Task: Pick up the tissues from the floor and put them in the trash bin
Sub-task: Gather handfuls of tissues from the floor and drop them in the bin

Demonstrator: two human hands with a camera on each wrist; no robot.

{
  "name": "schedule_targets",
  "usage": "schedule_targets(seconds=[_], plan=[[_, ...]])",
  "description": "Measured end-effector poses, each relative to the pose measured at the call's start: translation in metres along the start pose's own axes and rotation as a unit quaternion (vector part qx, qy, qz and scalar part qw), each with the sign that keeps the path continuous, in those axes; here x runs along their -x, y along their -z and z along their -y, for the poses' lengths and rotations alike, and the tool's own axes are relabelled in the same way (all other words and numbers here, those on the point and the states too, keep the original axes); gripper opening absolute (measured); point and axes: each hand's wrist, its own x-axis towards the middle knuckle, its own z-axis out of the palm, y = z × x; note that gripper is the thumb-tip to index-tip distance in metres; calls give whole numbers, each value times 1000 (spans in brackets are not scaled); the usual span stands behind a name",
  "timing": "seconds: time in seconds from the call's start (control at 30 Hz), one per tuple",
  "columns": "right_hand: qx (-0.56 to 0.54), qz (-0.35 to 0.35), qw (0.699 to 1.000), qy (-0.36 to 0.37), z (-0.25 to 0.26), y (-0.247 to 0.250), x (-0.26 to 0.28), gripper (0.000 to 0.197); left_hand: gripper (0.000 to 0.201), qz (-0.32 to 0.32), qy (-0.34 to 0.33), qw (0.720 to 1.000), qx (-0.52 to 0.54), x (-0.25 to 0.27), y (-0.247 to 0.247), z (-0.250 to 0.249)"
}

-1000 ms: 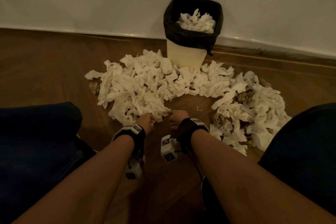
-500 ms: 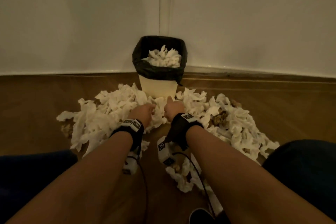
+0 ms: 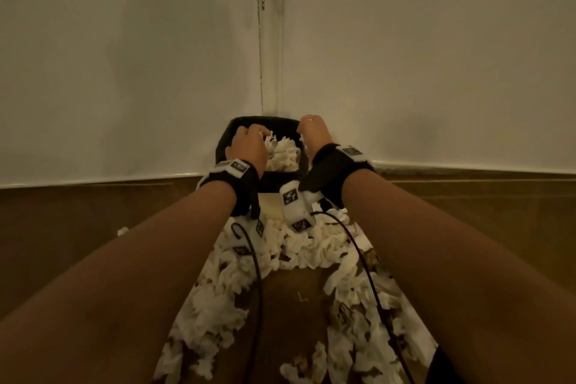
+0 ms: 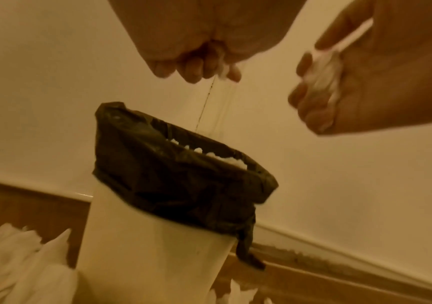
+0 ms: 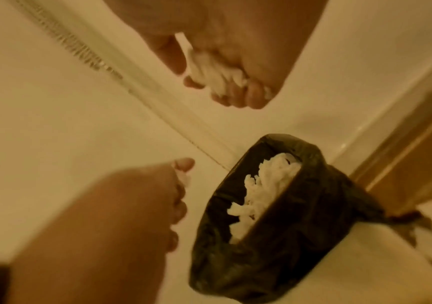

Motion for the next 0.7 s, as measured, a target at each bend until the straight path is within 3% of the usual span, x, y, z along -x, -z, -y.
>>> schedule_targets(seconds=[0.13,0.27,0.37,0.47,0.53,0.6,0.7], plan=[[96,37,994,-44,-16,-6,-11,38,32,29,-31,999,-4,-19,-6,13],[173,13,985,22,-32,-13,-13,38,31,6,-1,1000,8,-20,-12,26],[219,-20,973,71,-37,-17,-18,36,35,27,-11,999,-31,-18,-18,30],[348,-7,934,79,-40,-22,-22,39,35,62,-12,997,-49,-18,-27,34],[401,45,912,81,-46,-31,-20,47,35,98,-26,990,-100,-16,-32,36],[482,85,867,93,-53,-41,-14,54,38,130,-45,976,-166,-13,-34,36],[549,144,820,79,-58,-46,-10,53,43,93,-56,977,-182,-8,-34,39]])
